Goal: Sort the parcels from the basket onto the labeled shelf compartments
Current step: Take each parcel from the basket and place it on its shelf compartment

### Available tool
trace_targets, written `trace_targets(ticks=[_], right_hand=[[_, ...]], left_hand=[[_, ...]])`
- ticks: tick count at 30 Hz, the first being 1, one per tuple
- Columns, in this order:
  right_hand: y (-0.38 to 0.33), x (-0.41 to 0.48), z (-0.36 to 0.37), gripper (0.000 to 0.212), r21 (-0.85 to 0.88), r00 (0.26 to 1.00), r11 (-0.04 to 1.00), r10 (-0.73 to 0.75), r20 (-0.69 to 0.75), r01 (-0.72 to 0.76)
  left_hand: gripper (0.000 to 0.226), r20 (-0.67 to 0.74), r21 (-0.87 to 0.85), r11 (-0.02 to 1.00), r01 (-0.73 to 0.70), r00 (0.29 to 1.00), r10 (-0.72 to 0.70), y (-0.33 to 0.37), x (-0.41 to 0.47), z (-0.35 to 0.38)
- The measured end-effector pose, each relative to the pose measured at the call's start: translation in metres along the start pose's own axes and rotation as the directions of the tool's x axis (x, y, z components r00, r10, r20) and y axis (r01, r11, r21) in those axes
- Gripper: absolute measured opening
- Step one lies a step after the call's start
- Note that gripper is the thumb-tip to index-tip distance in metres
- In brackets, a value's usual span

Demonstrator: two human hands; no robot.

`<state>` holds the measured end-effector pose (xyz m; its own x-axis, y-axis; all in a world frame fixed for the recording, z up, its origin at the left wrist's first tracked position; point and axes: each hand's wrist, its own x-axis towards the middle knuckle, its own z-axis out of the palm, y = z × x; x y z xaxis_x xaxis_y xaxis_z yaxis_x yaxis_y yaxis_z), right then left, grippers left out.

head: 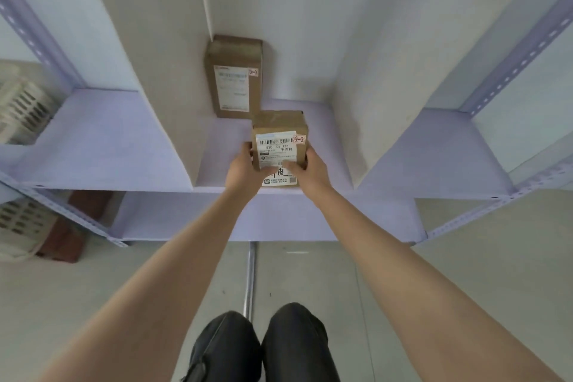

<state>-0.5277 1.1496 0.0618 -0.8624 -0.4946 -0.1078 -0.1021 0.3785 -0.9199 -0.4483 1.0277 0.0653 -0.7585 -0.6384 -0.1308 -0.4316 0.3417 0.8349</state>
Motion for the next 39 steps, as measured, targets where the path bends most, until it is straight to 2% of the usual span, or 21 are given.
trace_targets(ticks=[4,8,14,24,32,39], right_hand=[[0.040,0.004,0.012,0.051,0.012,0.990,0.994,-0.104,-0.091,0.105],[0.054,0.012,0.024,0.056,0.003,0.962,0.977,-0.207,-0.180,0.211],[0.062,0.033,0.038,0.061,-0.121,0.915,0.951,-0.308,-0.261,0.286],[0.062,0.072,0.041,0.053,-0.081,0.877,0.932,-0.359,-0.318,0.353],[0.060,0.107,0.033,0.046,-0.064,0.861,0.919,-0.388,-0.330,0.390],[0.058,0.138,0.022,0.046,-0.046,0.872,0.934,-0.348,-0.344,0.355]], left_hand=[[0.049,-0.120,-0.002,0.989,-0.145,0.982,0.143,-0.033,0.005,0.028],[0.047,-0.142,-0.002,0.964,-0.267,0.954,0.264,-0.049,0.022,0.033],[0.049,-0.150,-0.024,0.942,-0.334,0.933,0.327,-0.057,0.044,0.035],[0.051,-0.144,-0.017,0.891,-0.454,0.883,0.447,-0.055,0.088,0.033],[0.047,-0.170,0.020,0.891,-0.453,0.877,0.450,-0.039,0.107,0.041],[0.044,-0.174,0.046,0.903,-0.426,0.887,0.428,-0.023,0.132,0.054]])
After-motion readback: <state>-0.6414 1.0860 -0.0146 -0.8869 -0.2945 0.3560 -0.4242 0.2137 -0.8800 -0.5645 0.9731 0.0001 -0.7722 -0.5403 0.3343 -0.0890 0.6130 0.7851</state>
